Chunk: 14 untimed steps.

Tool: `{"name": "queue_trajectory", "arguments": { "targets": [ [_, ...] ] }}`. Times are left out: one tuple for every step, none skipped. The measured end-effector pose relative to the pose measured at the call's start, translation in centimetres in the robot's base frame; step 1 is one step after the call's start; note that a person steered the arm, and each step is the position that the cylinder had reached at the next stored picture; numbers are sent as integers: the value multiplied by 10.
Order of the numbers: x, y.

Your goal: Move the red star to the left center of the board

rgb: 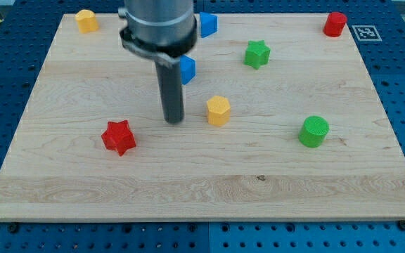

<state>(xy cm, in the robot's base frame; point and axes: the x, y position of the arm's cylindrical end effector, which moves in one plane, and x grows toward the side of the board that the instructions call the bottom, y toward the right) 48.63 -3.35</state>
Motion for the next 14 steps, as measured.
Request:
{"name": "queue_trajectory", "arguments": {
  "targets": [
    [22, 54],
    [38, 44],
    [49, -1],
    [50, -32],
    [50, -46],
    [49, -82],
    [45, -87],
    [34, -87],
    [16, -95],
    [-4, -119],
    [-15, -145],
    [-16, -161],
    [-7, -161],
    [-6, -161]
  ]
}}
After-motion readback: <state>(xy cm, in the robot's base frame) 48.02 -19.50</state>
